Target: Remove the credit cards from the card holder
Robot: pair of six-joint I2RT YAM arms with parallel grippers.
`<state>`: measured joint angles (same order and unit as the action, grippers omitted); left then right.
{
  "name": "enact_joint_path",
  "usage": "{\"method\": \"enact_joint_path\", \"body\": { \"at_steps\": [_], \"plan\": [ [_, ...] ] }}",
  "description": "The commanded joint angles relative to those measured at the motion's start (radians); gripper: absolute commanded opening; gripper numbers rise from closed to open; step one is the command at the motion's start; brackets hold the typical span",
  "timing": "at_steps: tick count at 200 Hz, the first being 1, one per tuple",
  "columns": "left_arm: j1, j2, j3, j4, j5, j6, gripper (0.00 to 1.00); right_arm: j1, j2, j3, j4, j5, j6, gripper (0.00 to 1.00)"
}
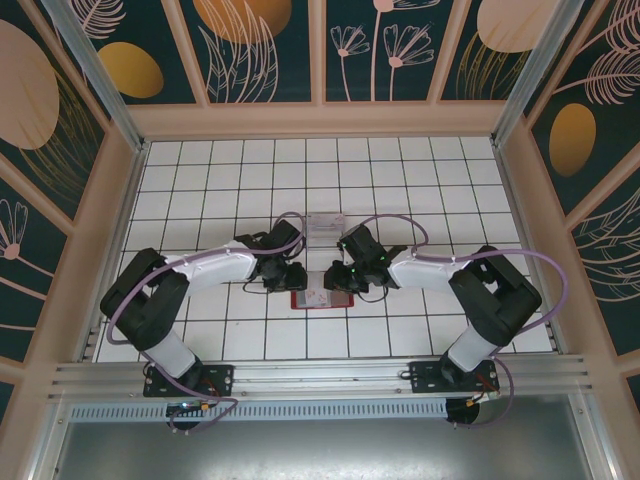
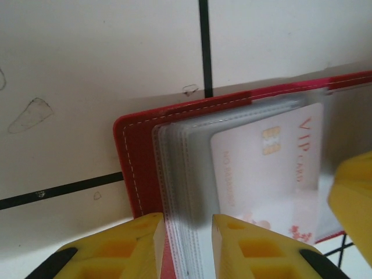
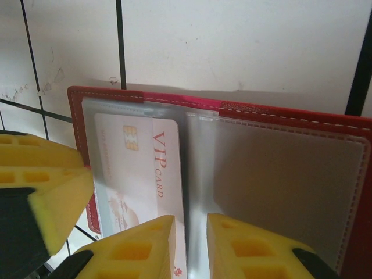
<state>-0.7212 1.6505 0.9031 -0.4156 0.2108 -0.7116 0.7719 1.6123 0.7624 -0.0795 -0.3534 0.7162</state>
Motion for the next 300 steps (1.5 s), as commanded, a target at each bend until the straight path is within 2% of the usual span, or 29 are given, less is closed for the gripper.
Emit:
{"method": "enact_joint_path", "body": {
  "at_steps": [1, 39, 79, 157, 201, 274, 300],
  "plan": [
    [-0.005, 0.023, -0.014, 0.001, -0.033, -0.003, 0.29, 0.001, -0.018, 0.015, 0.009, -0.013, 0.017, 0.22],
    [-0.006, 0.029, -0.038, 0.000, -0.044, -0.001, 0.29, -0.008, -0.006, -0.002, 0.055, -0.048, 0.020, 0.26],
    [-0.007, 0.032, -0.050, 0.003, -0.045, 0.000, 0.28, -0.017, 0.011, -0.034, 0.131, -0.109, 0.026, 0.25],
    [-0.006, 0.042, -0.052, -0.005, -0.048, 0.002, 0.27, -0.031, 0.056, -0.064, 0.152, -0.101, 0.019, 0.24],
    [-0.006, 0.049, -0.046, -0.011, -0.046, 0.004, 0.26, -0.034, 0.074, -0.080, 0.215, -0.160, 0.017, 0.24],
    [-0.007, 0.050, -0.041, -0.025, -0.054, 0.001, 0.26, -0.040, 0.099, -0.089, 0.248, -0.180, 0.024, 0.23],
    [-0.007, 0.053, -0.034, -0.036, -0.062, 0.006, 0.26, -0.045, 0.090, -0.097, 0.249, -0.175, 0.026, 0.18]
  ]
}}
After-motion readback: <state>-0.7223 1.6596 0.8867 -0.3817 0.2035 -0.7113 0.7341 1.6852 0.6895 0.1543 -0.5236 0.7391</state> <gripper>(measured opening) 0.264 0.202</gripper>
